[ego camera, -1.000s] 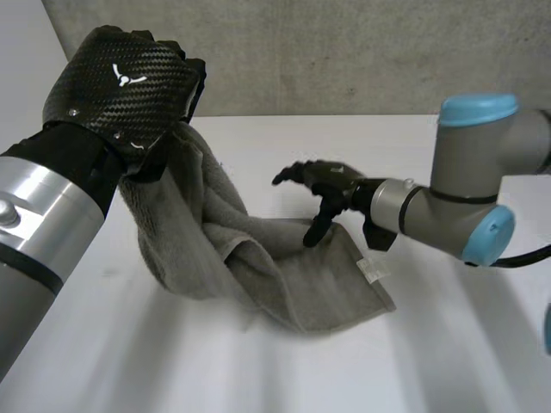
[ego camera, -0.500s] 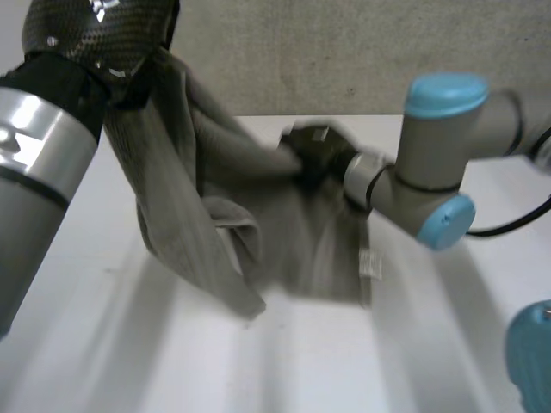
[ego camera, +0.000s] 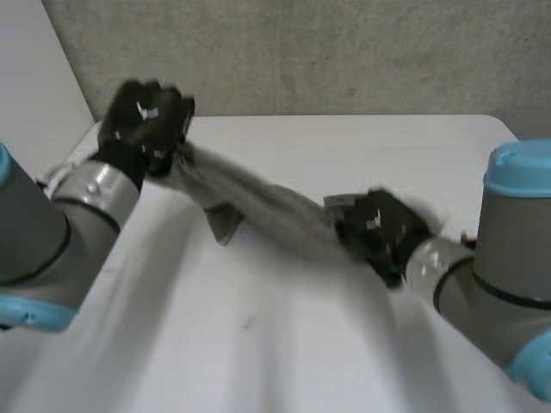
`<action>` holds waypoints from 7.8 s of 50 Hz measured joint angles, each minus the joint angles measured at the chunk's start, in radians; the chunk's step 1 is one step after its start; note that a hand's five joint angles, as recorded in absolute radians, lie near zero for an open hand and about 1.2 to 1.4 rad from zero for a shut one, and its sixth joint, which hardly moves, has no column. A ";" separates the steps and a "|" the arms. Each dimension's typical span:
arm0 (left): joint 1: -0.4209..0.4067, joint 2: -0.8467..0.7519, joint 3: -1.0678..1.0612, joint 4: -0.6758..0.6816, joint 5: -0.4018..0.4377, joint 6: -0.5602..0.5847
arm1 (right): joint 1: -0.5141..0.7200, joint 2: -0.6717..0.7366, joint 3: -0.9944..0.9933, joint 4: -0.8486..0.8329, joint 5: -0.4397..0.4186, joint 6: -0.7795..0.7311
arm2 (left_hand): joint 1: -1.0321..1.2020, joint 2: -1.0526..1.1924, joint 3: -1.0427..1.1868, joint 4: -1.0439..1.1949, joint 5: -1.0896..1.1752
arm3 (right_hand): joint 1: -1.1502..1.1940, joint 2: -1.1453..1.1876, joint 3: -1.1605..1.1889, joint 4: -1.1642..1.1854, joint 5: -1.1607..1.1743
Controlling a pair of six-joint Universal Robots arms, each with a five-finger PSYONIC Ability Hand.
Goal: Fold the laundry
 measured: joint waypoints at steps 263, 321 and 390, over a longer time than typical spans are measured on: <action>0.096 0.127 -0.154 -0.421 -0.019 0.246 | -0.117 -0.095 -0.069 0.313 0.002 -0.073 | -0.005 0.004 0.000 0.000 0.005 | 0.715 0.866 0.871 0.883 0.831; 0.119 -0.286 -0.228 0.285 0.133 0.244 | -0.125 0.224 -0.013 -0.276 -0.108 0.048 | 0.029 0.004 0.000 0.000 0.017 | 0.715 0.871 0.876 0.883 0.841; 0.253 -0.226 -0.283 0.214 0.135 0.113 | -0.381 0.067 0.167 -0.198 -0.094 0.375 | -0.720 -0.766 -0.759 -0.764 -0.745 | 0.715 0.874 0.870 0.876 0.827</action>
